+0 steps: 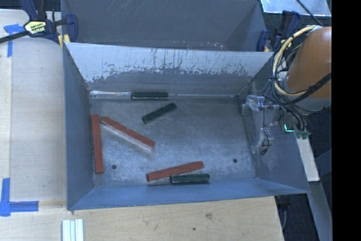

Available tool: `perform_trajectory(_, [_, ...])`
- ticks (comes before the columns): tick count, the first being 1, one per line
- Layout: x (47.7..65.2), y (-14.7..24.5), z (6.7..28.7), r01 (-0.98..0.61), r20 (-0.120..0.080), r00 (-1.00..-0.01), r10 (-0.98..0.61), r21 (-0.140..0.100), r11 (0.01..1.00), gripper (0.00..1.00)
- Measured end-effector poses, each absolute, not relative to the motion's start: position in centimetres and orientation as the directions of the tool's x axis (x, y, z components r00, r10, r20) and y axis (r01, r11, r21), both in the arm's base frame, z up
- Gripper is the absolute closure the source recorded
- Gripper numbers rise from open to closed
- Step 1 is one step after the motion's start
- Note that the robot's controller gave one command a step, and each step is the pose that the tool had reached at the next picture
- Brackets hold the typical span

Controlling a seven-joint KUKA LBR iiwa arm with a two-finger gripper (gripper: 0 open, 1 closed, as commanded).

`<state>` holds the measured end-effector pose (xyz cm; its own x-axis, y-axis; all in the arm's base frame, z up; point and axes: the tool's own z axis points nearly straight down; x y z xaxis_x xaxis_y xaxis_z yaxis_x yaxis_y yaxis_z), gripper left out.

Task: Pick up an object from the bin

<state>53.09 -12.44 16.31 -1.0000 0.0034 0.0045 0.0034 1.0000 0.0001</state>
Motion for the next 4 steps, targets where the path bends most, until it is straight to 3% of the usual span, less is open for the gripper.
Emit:
perform_trajectory(1, [49.2,-4.1,7.0,-0.338,-0.003,-0.941,-0.338,0.0,0.941,0.0])
perform_trajectory(2, [48.7,6.6,7.1,-0.41,-0.01,-0.912,-0.41,-0.002,0.912,0.0])
perform_trajectory(3, [48.6,6.5,7.1,-0.411,-0.006,-0.912,-0.411,-0.002,0.912,1.0])
perform_trajectory(4, [51.5,5.7,26.7,-0.475,-0.011,-0.88,-0.475,-0.005,0.88,1.0])
